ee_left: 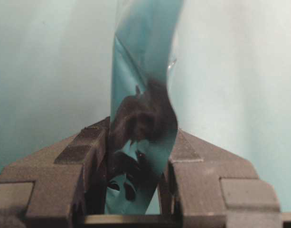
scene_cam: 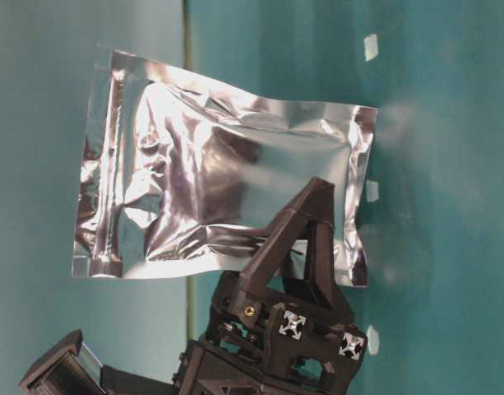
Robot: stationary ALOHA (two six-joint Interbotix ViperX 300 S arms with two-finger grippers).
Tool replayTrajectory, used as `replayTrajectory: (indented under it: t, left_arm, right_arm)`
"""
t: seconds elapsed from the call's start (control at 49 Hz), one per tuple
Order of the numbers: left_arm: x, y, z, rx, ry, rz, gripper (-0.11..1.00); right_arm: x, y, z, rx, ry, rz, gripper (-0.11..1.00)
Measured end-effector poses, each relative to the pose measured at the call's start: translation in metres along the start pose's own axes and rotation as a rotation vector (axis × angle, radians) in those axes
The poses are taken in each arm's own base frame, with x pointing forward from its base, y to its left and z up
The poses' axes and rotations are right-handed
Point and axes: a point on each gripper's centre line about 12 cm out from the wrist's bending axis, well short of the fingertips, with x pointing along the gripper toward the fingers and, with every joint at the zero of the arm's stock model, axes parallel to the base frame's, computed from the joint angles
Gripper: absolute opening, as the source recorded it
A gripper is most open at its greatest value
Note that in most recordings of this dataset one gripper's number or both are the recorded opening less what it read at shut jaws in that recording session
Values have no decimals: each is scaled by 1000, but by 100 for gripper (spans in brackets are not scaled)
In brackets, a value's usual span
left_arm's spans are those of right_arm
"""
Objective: Hand over the silver zip bag and make it stand upright.
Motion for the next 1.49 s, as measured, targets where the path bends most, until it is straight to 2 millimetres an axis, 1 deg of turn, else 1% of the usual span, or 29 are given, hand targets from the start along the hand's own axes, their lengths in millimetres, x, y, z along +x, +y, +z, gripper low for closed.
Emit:
replayTrajectory:
  t: [0.245,0.388,0.531,0.695,1.083,1.491]
  left_arm:
    - [0,0,0,2,6,1,23]
    - [0,0,0,0,8,1,23]
    - [1,0,0,0,8,1,23]
    - [1,0,0,0,9,2,23]
    - [1,0,0,0,8,1,23]
    - [1,0,0,0,8,1,23]
  right_arm:
    - [1,2,-5,-3,12,7,93]
    - [2,1,-15,10,23,6,93]
    - [4,-1,-27,38,-5,6,93]
    - [3,-3,-33,59,-38,7,93]
    - [4,-6,-54,56,0,0,93]
    - [4,-8,-57,59,-30,-3,93]
